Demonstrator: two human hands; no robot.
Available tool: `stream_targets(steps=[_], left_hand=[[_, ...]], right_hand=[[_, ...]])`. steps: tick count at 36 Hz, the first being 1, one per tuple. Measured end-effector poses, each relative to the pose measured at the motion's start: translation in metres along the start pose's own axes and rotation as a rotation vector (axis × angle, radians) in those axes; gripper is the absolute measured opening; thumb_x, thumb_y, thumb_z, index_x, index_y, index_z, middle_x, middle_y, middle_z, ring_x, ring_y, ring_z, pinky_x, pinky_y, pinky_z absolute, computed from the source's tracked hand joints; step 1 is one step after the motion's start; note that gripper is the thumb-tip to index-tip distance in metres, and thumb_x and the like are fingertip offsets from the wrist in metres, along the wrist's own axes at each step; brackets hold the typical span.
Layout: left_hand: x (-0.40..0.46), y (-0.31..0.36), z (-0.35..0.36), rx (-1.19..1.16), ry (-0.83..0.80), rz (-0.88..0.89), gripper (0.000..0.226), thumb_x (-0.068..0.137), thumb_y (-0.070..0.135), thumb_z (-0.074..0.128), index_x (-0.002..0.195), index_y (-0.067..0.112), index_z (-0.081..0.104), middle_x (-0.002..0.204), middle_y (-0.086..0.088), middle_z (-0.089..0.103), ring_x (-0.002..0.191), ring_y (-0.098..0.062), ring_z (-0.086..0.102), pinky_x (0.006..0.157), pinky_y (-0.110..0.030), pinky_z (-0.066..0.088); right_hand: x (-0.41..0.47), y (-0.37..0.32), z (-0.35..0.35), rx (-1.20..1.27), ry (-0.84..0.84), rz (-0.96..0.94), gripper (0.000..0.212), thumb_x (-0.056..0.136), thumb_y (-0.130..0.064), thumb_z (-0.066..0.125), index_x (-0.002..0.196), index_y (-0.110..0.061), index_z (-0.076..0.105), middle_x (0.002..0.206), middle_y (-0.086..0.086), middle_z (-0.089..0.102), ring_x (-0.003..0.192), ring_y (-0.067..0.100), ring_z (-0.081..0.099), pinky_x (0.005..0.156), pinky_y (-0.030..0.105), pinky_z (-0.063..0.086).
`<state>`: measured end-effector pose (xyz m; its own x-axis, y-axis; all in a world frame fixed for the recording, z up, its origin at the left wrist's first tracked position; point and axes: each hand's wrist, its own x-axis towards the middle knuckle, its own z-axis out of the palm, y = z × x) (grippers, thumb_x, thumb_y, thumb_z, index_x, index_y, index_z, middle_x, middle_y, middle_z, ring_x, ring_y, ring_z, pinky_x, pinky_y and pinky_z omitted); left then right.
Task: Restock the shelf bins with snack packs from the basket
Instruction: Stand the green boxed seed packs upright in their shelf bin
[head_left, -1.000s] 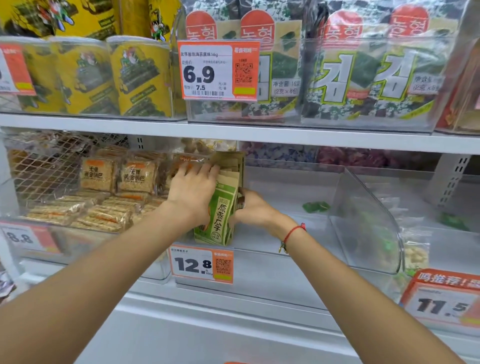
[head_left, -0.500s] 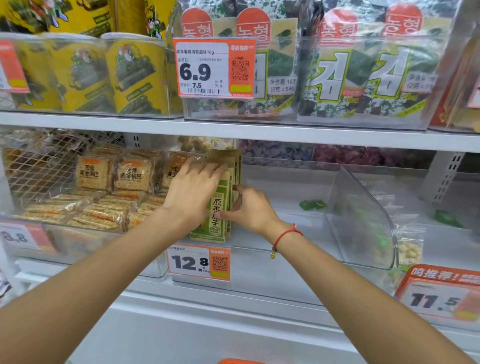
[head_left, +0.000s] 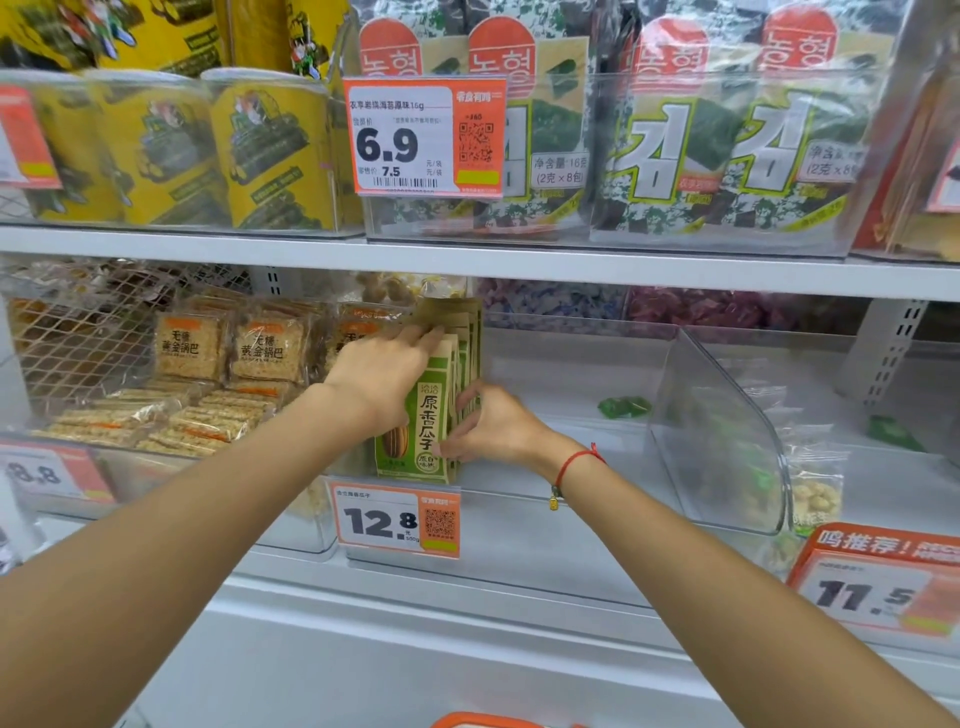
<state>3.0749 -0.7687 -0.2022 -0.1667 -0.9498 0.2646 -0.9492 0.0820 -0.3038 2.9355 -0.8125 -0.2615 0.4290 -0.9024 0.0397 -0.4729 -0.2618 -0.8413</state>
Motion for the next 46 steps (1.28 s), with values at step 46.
stream_targets(steps=[46], left_hand=[[-0.013, -0.001, 0.002, -0.061, 0.274, -0.046, 0.083, 0.076, 0.021, 0.073, 0.146, 0.021, 0.027, 0.146, 0.000, 0.039, 0.135, -0.021, 0.033, 0.106, -0.034, 0.032]], right_hand=[[-0.012, -0.025, -0.027, -0.137, -0.058, 0.044, 0.042, 0.082, -0.026, 0.074, 0.113, -0.009, 0.050, 0.096, 0.015, 0.070, 0.064, 0.016, 0.066, 0.063, 0.026, 0.057]])
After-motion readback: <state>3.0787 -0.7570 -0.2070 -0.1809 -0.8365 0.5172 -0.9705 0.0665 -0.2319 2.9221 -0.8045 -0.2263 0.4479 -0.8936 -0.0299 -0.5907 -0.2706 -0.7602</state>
